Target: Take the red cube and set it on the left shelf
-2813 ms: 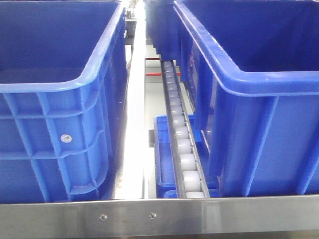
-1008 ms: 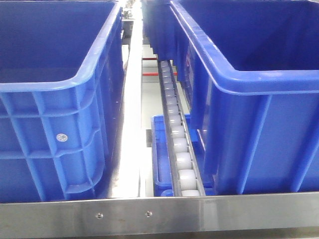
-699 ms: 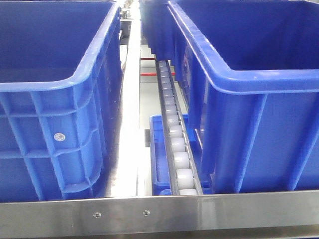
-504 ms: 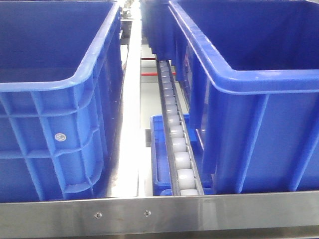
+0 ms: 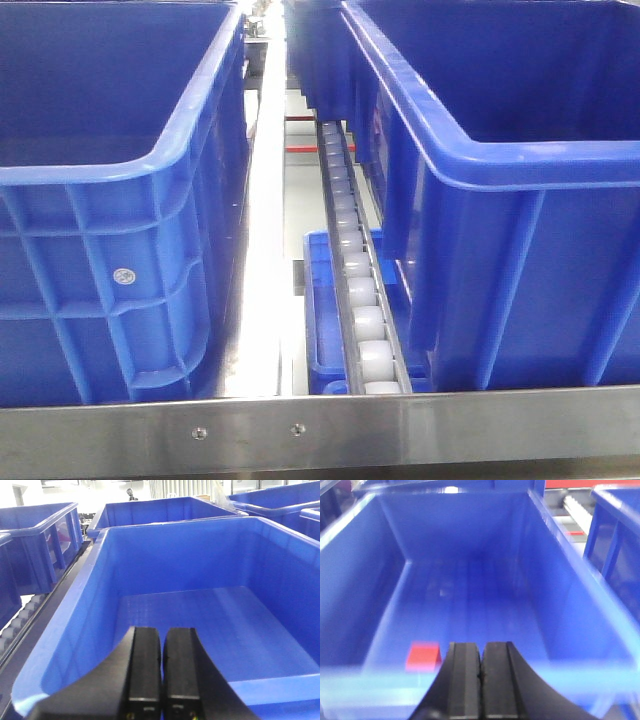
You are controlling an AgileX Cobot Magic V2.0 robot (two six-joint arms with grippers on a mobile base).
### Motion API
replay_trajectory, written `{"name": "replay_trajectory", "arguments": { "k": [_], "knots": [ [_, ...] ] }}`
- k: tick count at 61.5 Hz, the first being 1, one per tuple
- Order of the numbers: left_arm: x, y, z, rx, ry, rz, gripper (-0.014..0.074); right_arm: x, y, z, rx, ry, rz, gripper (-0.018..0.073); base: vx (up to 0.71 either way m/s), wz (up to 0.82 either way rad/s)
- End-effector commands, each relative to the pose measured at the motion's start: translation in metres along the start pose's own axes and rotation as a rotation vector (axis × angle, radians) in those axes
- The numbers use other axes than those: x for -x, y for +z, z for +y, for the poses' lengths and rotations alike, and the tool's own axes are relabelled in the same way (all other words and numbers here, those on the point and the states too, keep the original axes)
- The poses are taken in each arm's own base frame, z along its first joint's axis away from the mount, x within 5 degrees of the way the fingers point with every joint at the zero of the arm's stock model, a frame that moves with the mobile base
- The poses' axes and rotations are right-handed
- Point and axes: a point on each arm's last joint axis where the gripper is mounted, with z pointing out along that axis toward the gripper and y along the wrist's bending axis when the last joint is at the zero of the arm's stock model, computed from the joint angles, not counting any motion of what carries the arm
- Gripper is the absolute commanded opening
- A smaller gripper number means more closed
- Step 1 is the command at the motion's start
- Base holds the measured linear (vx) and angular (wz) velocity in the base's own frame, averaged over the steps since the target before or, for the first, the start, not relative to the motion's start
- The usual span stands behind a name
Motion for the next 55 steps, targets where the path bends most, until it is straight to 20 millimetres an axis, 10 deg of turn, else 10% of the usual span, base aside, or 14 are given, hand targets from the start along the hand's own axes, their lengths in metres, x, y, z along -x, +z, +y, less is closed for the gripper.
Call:
{"name": "replay_trajectory", "arguments": {
  "k": [1,11,55],
  "knots": [
    [0.0,0.001,0.0,0.006,-0.005,-0.054,0.0106,-0.003,-0.001,0.001,0.013,0.001,-0.109,0.0057,0.0,0.0],
    [0.0,0.001,0.0,0.006,-0.005,-0.054,0.0106,-0.031,0.001,-0.001,0.002,0.011,-0.19,0.0057,0.0,0.0],
    [-0.001,0.001,0.0,0.006,-0.005,-0.052,0.0106,-0.028,0.001,0.0,0.005,0.01,-0.218,0.0057,0.0,0.0]
  ]
}}
